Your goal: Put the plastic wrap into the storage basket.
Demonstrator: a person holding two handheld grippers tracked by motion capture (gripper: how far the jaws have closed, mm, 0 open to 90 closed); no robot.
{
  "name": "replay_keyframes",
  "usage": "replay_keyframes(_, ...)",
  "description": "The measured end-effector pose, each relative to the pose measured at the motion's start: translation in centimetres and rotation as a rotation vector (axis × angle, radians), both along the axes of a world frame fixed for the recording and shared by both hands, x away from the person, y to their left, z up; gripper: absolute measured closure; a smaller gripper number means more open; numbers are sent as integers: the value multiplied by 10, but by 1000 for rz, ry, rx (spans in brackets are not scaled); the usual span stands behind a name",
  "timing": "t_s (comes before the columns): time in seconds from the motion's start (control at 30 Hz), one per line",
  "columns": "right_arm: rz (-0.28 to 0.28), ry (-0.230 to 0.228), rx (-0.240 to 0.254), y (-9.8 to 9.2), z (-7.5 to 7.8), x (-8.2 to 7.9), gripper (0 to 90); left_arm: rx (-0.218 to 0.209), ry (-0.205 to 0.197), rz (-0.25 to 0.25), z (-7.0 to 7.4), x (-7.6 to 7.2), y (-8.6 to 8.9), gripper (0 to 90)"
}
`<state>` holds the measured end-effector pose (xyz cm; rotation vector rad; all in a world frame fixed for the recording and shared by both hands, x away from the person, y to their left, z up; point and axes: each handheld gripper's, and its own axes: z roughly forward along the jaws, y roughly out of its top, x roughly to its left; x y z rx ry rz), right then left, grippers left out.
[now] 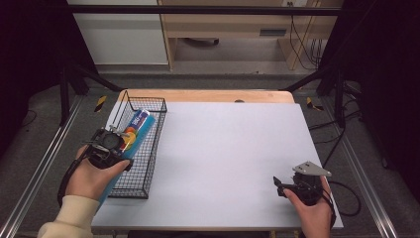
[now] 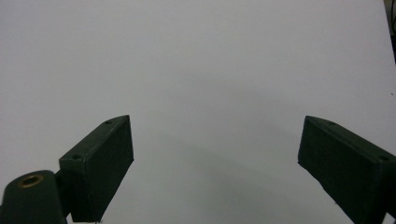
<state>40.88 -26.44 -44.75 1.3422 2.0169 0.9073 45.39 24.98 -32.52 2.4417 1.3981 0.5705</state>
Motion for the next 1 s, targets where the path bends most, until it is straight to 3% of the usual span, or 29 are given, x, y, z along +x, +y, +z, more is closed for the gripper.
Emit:
replay_keyframes(0.57,11,-3,2,1,0,0,107,-6,46,61,-11,16,6,321)
replay_keyframes(0.77,8,-2,1,1,0,0,107,9,53,73,-13,22,6,321)
replay_keyframes(1.0,14,6,0,2,0,0,111,4,86,102,-18,31,8,321)
